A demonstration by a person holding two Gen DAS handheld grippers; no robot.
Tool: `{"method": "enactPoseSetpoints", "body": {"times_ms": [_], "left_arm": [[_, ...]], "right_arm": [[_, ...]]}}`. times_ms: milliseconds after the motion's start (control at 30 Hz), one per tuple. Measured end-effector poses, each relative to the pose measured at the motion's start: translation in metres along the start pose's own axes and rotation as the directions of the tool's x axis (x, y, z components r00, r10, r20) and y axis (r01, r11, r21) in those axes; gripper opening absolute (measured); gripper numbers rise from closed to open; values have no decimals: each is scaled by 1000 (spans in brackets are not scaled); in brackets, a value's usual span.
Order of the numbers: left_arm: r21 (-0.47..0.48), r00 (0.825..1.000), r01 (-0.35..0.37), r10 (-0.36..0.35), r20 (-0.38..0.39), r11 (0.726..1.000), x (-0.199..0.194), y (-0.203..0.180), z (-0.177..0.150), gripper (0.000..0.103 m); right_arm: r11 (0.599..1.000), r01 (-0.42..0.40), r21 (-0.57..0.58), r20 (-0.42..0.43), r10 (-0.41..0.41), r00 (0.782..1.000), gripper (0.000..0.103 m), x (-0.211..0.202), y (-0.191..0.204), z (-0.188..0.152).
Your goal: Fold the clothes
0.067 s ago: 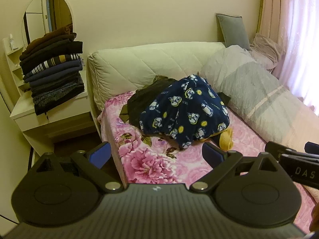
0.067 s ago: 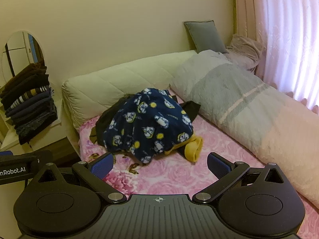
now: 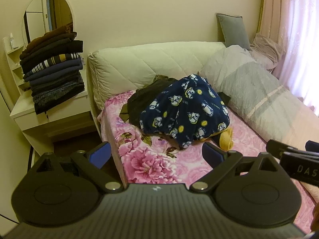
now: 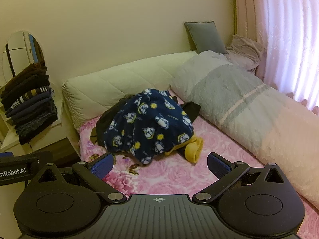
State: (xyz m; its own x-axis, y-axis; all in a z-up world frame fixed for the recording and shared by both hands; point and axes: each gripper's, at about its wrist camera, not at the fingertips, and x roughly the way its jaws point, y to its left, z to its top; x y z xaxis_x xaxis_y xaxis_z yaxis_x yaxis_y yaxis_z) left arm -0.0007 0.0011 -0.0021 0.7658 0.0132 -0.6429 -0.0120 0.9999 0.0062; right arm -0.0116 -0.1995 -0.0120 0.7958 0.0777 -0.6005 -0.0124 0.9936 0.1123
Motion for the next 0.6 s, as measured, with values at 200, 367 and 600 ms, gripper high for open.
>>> {"method": "enactPoseSetpoints", "body": {"times_ms": [200, 367, 600], "left_arm": [[-17, 1000, -6, 5, -12, 1000, -3, 6, 1, 97], [-19, 1000, 1, -2, -8, 1000, 0, 14, -7, 97], [-19, 1000, -6, 6, 1, 1000, -3, 14, -11, 97]], "right_arm": [[1000, 4, 4, -4, -4, 1000, 103, 0, 0, 7], [1000, 3, 6, -5, -3, 1000, 102, -6, 5, 16], [1000, -7, 5, 12, 6, 1000, 102, -9, 3, 12]]}}
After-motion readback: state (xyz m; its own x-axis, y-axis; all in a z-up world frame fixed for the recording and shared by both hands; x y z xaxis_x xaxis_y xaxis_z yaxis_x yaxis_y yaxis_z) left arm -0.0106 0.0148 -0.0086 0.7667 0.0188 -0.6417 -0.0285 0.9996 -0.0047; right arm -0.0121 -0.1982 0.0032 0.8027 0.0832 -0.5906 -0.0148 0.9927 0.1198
